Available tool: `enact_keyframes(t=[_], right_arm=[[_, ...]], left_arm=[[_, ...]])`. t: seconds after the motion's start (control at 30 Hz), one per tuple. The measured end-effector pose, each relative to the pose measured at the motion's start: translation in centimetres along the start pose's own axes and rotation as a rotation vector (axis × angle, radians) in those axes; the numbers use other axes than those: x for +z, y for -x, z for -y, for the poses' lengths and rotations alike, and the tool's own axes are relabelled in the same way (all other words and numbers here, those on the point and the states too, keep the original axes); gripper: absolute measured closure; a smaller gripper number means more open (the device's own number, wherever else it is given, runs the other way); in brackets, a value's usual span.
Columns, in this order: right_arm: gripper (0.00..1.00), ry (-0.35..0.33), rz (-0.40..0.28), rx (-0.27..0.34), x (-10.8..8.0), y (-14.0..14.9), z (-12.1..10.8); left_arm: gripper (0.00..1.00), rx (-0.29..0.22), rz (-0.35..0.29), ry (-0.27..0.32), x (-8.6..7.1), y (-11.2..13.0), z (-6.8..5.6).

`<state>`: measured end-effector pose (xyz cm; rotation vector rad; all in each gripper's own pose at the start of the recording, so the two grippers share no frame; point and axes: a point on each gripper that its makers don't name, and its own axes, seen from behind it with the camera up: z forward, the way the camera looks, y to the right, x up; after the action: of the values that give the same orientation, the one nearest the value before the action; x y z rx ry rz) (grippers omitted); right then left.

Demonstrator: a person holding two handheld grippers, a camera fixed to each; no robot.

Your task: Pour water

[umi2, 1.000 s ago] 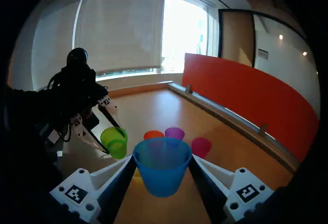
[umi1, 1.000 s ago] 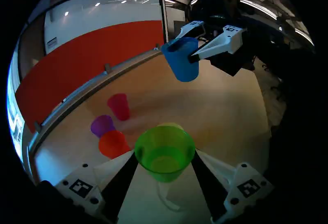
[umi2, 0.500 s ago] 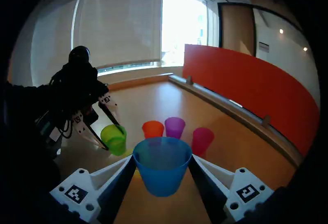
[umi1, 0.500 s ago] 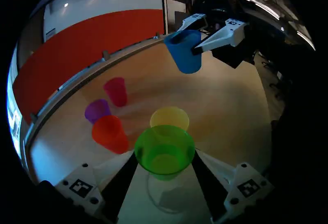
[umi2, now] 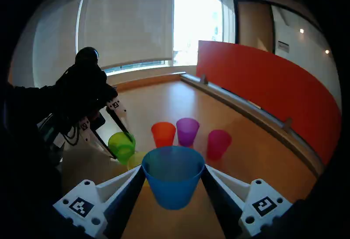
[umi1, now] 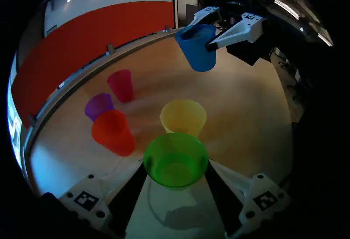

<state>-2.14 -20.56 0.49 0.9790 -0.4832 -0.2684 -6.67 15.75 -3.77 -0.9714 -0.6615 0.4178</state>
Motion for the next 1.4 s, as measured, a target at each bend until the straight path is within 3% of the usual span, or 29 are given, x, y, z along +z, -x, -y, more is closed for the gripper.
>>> enact_keyframes(t=[0.6,1.4], right_arm=[[0.10,-0.005,0.014,-0.004,1.0,0.3,0.3],[0.10,-0.002,0.019,-0.004,1.3,0.5,0.6]], left_arm=[[0.14,-0.013,-0.008,0.005,0.7,1.3,0.1],[0.10,-0.025,-0.024,0.018,0.3,2.1,-0.1]])
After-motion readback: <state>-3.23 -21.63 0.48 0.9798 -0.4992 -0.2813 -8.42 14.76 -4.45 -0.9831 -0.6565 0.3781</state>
